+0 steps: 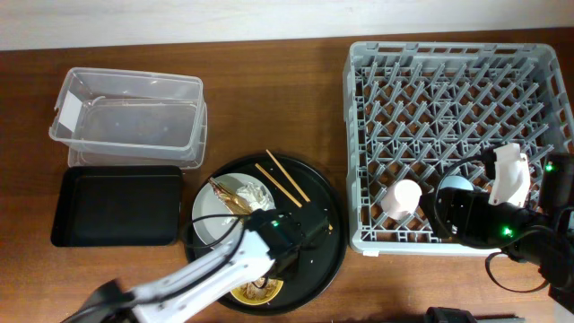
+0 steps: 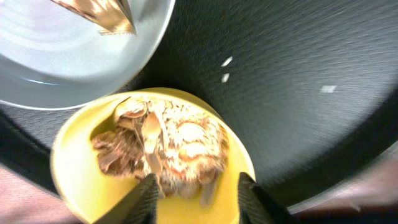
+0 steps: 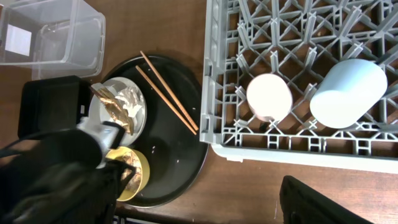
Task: Sort waste into correct bins and load items into the dishwasher rack
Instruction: 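Grasp the yellow bowl rim with the left gripper, then tip the yellow bowl over the black rectangular tray to dump food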
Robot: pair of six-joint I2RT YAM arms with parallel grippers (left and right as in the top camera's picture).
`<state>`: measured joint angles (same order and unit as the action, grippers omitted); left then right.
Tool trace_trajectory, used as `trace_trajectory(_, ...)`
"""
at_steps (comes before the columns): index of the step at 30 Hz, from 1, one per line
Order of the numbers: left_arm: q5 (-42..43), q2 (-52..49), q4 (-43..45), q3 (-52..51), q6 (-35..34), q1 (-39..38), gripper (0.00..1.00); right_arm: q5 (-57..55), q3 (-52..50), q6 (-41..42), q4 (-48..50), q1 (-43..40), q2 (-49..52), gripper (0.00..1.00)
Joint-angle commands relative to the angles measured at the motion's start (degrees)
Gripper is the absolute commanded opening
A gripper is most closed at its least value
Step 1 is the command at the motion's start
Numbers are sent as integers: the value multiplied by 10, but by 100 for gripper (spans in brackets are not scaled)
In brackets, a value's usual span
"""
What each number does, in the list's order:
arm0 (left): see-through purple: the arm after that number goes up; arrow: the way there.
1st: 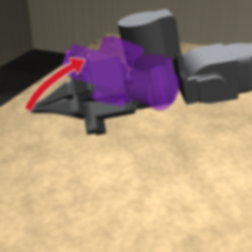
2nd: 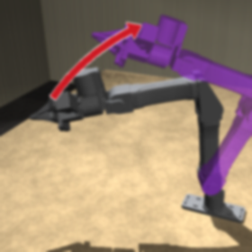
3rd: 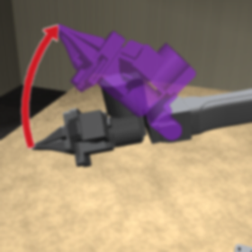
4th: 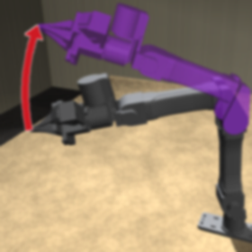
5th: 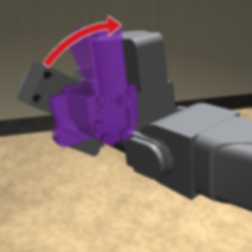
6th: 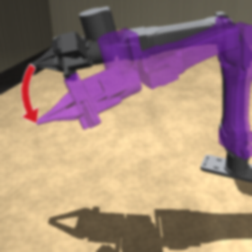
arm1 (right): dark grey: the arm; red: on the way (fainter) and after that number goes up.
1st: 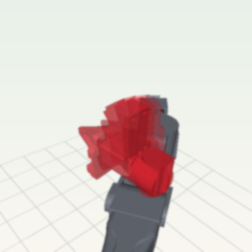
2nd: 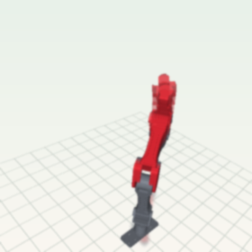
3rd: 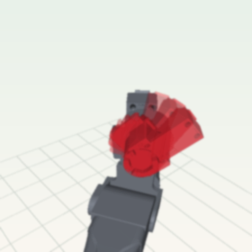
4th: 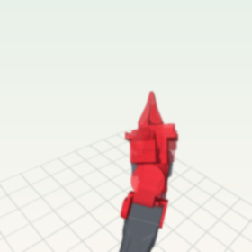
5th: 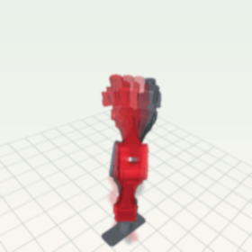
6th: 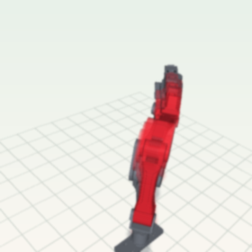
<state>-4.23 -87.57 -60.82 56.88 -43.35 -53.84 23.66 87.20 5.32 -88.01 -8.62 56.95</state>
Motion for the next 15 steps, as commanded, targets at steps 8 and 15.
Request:
trace_trajectory(8, 26, -89, 87, -28, -8, -61, 0, -1, 2, -6, 1, 4, 1, 84)
trace_trajectory(15, 36, 54, -109, 137, 167, 111, 0, -1, 2, -6, 1, 4, 1, 84)
